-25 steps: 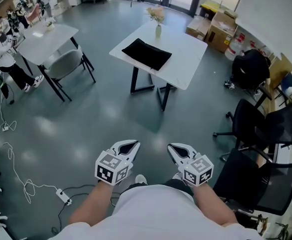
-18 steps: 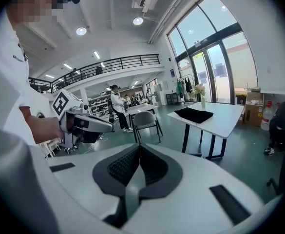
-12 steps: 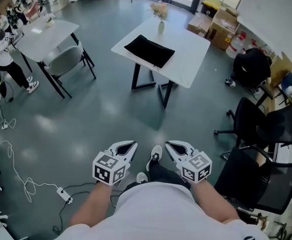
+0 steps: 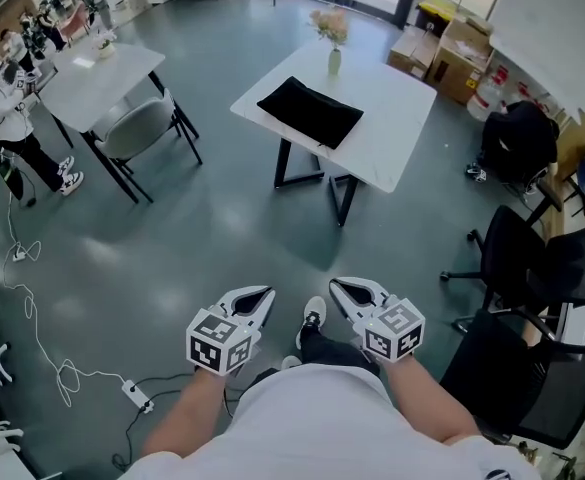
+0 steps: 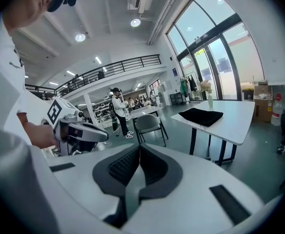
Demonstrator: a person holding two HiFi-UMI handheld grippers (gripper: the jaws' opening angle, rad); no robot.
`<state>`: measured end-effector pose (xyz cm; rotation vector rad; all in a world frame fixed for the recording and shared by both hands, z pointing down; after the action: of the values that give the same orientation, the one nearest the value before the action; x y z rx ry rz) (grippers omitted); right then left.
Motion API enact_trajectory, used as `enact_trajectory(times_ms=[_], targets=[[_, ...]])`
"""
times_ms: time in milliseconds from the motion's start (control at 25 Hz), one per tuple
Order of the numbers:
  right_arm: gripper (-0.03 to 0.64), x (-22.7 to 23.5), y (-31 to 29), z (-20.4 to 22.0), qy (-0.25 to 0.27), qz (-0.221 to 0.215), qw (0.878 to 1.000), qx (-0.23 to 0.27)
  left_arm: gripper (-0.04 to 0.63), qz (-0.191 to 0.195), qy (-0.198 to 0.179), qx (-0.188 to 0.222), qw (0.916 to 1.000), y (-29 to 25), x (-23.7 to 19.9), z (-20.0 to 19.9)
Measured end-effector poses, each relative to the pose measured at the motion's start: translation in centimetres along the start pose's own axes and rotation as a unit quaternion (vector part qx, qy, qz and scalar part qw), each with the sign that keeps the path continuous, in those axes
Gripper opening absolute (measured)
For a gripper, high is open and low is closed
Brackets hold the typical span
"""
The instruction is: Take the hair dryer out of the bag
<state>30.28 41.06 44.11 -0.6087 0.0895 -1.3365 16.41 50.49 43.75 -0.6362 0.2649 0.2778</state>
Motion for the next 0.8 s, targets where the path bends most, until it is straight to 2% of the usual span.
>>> enact_trajectory(times_ms=[160, 440, 600, 800], targets=[[0.017, 3.0, -1.5, -1.9, 0.000, -0.002, 1.000, 0.003, 0.018, -0.001, -0.002, -0.004, 1.0000, -2.4, -1.7, -2.6], [0.017, 9.2, -4.0, -6.0, 0.005, -0.002, 1.000, 0.008, 0.018, -0.013, -0.015, 0.011, 0.9997, -6.6, -4.9, -9.3], [0.017, 12.5, -5.1, -8.8, 0.007, -0.012, 1.000, 0.015, 0.018, -0.018, -0.019, -0.005, 0.9996, -9.2, -6.1, -11.8], [0.017, 16.5, -6.2, -10.1, 0.013, -0.012, 1.000, 0.014, 0.018, -0.024, -0.024, -0.002, 0.9994, -12.4, -7.3, -14.5]])
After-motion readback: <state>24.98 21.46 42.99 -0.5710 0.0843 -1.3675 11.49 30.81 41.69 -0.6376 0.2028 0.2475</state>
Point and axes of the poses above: the fingertips, and each gripper's own axes: y backward along the fingers, x to its right, z out of its underside, the point moved 4 cm from there along y, backward along the fingers, and after that the axes turned 6 degrees about -x, right-handed, at the moved point
